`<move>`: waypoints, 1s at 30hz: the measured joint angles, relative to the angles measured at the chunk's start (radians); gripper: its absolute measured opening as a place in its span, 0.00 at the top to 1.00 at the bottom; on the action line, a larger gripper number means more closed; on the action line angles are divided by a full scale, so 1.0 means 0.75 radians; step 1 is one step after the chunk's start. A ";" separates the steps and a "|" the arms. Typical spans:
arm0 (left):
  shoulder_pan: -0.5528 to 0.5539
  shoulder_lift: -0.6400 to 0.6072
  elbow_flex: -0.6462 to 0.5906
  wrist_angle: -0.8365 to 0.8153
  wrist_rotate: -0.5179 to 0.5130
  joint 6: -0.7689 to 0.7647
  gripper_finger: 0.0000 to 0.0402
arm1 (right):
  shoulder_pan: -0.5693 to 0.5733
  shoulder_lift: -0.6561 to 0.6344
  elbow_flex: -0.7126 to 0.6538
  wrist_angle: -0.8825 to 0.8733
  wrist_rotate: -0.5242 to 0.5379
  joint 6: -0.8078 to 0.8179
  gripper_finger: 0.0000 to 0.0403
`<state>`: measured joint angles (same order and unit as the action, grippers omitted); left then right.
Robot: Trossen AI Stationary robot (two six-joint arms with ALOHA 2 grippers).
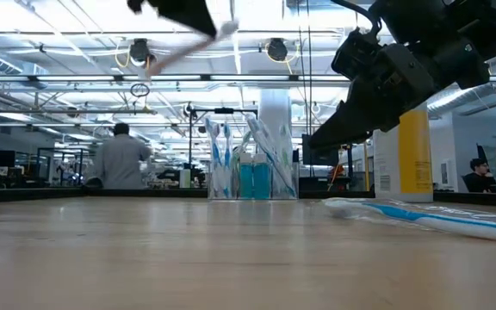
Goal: Pick & Place toothbrushing station
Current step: Put the orange toothbrush into the transparent organizer
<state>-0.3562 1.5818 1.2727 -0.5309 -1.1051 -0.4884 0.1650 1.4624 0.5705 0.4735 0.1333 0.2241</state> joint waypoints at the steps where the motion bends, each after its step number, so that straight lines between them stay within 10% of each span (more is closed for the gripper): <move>1: 0.039 0.000 -0.020 0.003 0.041 -0.017 0.99 | 0.000 0.000 0.000 -0.001 0.000 0.000 0.68; 10: 0.288 0.002 -0.168 0.392 0.140 0.190 0.99 | 0.000 0.000 0.000 -0.011 0.000 -0.008 0.68; 17: 0.495 0.001 -0.186 0.874 0.579 0.620 0.99 | -0.023 0.000 0.000 -0.010 -0.002 -0.085 0.68; 30: 0.730 0.001 -0.248 1.197 0.886 0.694 0.99 | -0.028 0.000 0.000 -0.010 -0.008 -0.102 0.68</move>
<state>0.1914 1.5826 1.0864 0.3671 -0.4407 0.0324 0.1436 1.4624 0.5705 0.4658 0.1274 0.1478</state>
